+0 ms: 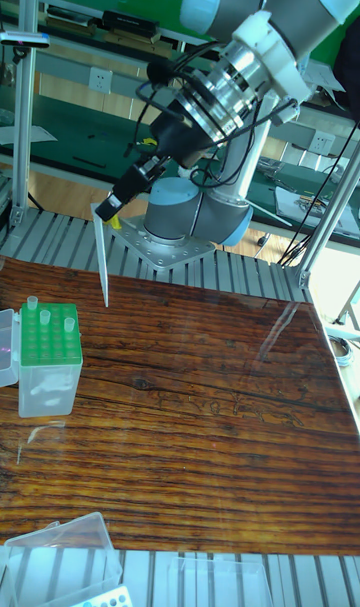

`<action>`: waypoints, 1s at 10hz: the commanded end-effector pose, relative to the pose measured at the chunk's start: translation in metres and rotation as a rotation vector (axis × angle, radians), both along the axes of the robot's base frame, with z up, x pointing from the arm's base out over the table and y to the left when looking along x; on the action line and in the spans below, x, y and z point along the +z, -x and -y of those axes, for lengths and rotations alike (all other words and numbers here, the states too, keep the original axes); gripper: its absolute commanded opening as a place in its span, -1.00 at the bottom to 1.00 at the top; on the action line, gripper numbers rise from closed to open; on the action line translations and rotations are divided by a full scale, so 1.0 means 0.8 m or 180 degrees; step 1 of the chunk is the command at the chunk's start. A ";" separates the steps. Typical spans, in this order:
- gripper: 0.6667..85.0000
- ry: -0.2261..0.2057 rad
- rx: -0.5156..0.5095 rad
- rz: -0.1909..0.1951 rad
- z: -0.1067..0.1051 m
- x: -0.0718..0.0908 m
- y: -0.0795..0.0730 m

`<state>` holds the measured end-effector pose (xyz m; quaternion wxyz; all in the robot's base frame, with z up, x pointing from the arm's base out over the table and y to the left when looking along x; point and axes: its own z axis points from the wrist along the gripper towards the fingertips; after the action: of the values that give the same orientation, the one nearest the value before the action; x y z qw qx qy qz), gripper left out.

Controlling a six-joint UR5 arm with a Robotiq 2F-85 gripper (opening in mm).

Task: Insert a large pipette tip into the holder for large pipette tips

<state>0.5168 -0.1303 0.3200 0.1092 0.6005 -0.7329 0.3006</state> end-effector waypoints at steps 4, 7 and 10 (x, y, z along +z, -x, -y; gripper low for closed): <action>-0.99 0.0402 0.0432 -0.0264 0.030 0.000 -0.022; -0.99 0.0439 0.0550 -0.0322 0.035 -0.005 -0.026; -0.99 0.0351 0.0506 -0.0260 0.035 -0.016 -0.027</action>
<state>0.5367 -0.1574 0.3155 0.1556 0.6592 -0.6582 0.3286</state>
